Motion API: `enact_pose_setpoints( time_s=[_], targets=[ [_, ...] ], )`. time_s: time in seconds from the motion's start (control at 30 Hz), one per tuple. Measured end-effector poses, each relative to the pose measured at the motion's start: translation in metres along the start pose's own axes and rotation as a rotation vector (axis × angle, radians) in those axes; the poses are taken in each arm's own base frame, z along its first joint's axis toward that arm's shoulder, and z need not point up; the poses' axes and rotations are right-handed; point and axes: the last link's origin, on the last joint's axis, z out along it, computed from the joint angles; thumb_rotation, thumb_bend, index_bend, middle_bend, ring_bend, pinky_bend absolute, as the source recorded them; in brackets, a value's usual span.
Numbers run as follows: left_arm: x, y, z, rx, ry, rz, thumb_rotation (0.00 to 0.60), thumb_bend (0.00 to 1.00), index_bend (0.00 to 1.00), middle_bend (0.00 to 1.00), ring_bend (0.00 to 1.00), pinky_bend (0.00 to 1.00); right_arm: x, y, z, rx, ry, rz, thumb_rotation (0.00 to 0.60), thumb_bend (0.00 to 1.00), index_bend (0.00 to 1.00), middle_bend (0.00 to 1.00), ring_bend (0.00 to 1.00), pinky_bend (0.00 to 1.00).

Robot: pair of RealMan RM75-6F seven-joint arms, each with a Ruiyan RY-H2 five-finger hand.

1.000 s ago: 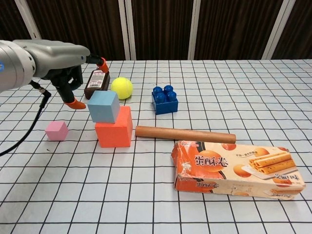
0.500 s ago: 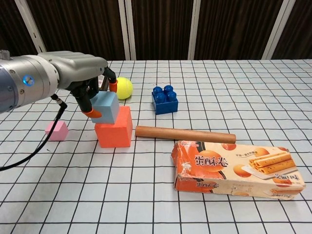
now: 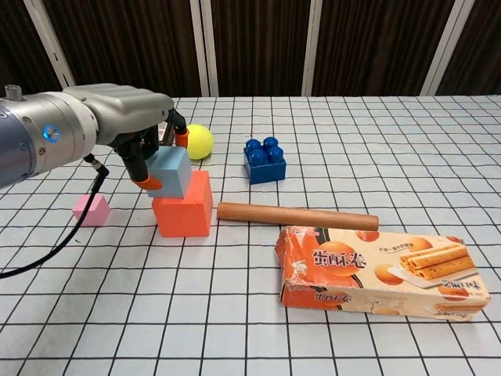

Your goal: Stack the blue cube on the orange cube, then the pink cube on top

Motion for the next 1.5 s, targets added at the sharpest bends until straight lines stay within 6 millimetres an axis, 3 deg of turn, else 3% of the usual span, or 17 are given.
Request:
enact_pose_setpoints(
  time_s=[1.5],
  targets=[
    [0.0086, 0.0023, -0.0052, 0.057, 0.02, 0.017, 0.6, 0.33, 0.41, 0.86, 0.83, 0.88, -0.0014, -0.0002, 0.0006, 0.002, -0.016, 0.004, 0.6, 0.13, 0.0, 0.01, 0.03, 0.1]
  ],
)
